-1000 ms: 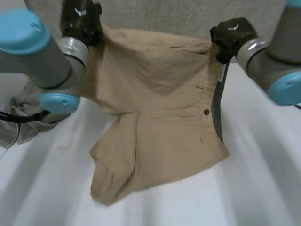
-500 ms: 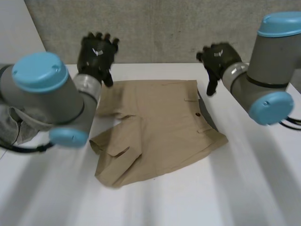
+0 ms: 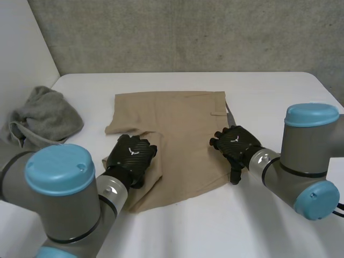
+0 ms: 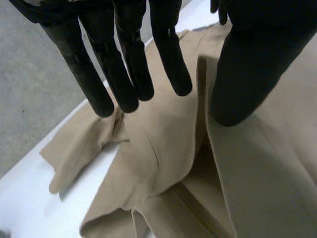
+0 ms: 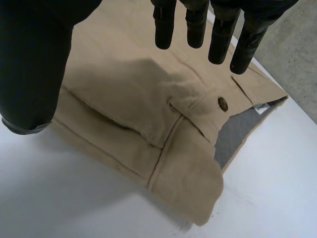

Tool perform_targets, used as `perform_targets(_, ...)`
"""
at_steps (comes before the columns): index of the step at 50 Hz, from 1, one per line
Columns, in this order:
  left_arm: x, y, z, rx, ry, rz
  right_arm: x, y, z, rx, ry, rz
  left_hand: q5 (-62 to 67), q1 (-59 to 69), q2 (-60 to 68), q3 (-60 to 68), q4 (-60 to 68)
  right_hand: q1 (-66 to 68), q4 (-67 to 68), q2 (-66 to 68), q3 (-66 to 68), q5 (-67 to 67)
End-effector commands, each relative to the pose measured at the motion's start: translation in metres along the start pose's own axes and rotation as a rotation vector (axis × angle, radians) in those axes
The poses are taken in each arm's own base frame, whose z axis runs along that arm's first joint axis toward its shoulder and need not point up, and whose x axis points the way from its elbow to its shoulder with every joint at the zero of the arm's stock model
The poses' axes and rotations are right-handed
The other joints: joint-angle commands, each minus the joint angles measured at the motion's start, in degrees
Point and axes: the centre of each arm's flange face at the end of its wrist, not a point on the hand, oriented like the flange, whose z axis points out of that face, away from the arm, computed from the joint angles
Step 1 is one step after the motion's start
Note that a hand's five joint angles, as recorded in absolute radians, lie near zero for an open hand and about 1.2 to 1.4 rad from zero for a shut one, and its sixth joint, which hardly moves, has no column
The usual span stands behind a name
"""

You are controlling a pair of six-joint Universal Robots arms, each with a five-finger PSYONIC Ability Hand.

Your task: Fold the laundry.

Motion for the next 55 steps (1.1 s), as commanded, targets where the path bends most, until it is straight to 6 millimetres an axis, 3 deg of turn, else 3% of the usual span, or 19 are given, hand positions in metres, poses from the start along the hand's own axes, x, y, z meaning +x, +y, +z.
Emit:
perform_targets(1,-0.024,0.019,0.014,-0.087,-0.137,-0.008,0.007,0.012,0.006,-0.010,0.013,0.009,28.5,26.7,27.8,28.3,28.2,0.3,-1.5,-0.6,-0.1,-2.0)
perform_targets(10,-0.042,0.031,0.011,-0.158,-0.236,-0.010,0.014,0.016,0.006,-0.007,0.002,0.022,31.3,29.4,30.5,31.0,30.9,1.3,-0.5,0.4,0.9,-1.0)
perform_targets(17,-0.050,0.035,0.008,-0.179,-0.256,-0.017,0.016,0.019,0.007,-0.004,-0.006,0.000,24.9,23.1,24.1,24.6,24.5,8.9,7.1,7.9,8.5,6.6)
perform_targets(19,-0.048,0.038,0.006,-0.188,-0.251,-0.016,0.015,0.021,0.007,-0.004,-0.013,-0.005,10.3,8.5,9.5,10.1,10.0,11.6,9.8,10.6,11.2,9.3)
perform_targets(24,-0.048,0.033,0.002,-0.178,-0.257,-0.018,0.016,0.026,0.011,0.001,-0.005,-0.012,-9.6,-11.4,-10.4,-9.8,-9.9,15.8,14.0,14.8,15.4,13.5)
perform_targets(25,-0.051,0.029,0.000,-0.166,-0.272,-0.024,0.016,0.026,0.012,0.002,-0.005,-0.012,-20.8,-22.6,-21.6,-21.0,-21.1,17.0,15.2,16.0,16.6,14.6)
perform_targets(27,-0.055,0.025,-0.003,-0.155,-0.289,-0.030,0.018,0.027,0.013,0.009,0.004,-0.013,-24.7,-26.6,-25.5,-25.0,-25.1,20.0,18.2,19.0,19.6,17.7)
perform_targets(34,-0.066,-0.001,-0.027,-0.060,-0.322,-0.053,0.028,0.031,0.012,0.008,0.040,-0.011,-27.8,-29.6,-28.6,-28.0,-28.1,23.2,21.4,22.2,22.8,20.9)
perform_targets(41,-0.052,-0.012,-0.060,0.018,-0.225,-0.063,0.031,0.030,0.012,0.009,0.050,-0.011,-18.1,-19.9,-18.8,-18.3,-18.4,26.4,24.6,25.4,26.0,24.1)
perform_targets(44,-0.036,-0.005,-0.073,-0.010,-0.137,-0.051,0.031,0.031,0.012,0.007,0.050,-0.010,-10.7,-12.5,-11.4,-10.9,-11.0,26.4,24.6,25.4,26.0,24.1)
perform_targets(48,-0.025,0.007,-0.082,-0.085,-0.079,-0.041,0.032,0.031,0.012,0.007,0.050,-0.011,-10.0,-11.8,-10.7,-10.2,-10.3,29.1,27.3,28.1,28.7,26.8)
perform_targets(55,-0.014,0.030,-0.078,-0.190,-0.035,-0.050,0.033,0.030,0.012,0.015,0.052,-0.013,-11.6,-13.4,-12.4,-11.9,-12.0,37.2,35.4,36.2,36.8,34.8)
